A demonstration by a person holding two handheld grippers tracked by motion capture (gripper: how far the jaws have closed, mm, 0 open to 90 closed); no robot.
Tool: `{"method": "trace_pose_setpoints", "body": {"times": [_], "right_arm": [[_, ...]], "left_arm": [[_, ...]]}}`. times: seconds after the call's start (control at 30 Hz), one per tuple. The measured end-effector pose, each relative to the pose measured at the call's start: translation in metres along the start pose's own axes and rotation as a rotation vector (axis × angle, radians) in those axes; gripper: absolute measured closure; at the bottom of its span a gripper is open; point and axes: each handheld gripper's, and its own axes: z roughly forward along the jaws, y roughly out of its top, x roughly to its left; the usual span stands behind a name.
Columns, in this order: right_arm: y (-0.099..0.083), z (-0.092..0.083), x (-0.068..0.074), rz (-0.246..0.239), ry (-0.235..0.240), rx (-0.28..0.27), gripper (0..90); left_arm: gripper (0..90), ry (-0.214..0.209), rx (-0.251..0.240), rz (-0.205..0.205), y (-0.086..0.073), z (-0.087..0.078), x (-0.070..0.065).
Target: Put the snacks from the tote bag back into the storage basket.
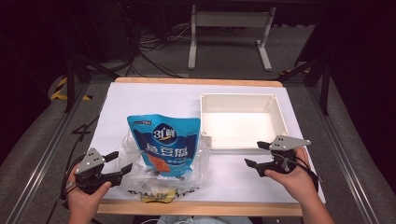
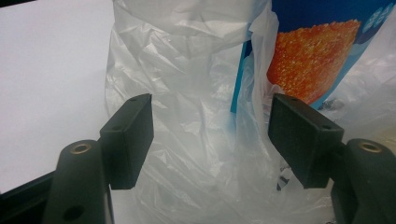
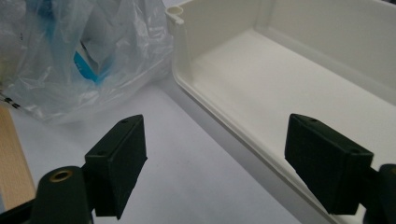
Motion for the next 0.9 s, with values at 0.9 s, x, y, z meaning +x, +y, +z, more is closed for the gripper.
{"method": "trace_pose_setpoints", "body": {"times": [0.9], "right_arm": [[0.042, 0.005, 0.023, -0.060, 0.164, -0.053, 21.0]], "left_arm": [[32.0, -0.002, -0.004, 0.012, 0.000, 0.000, 0.000]]}}
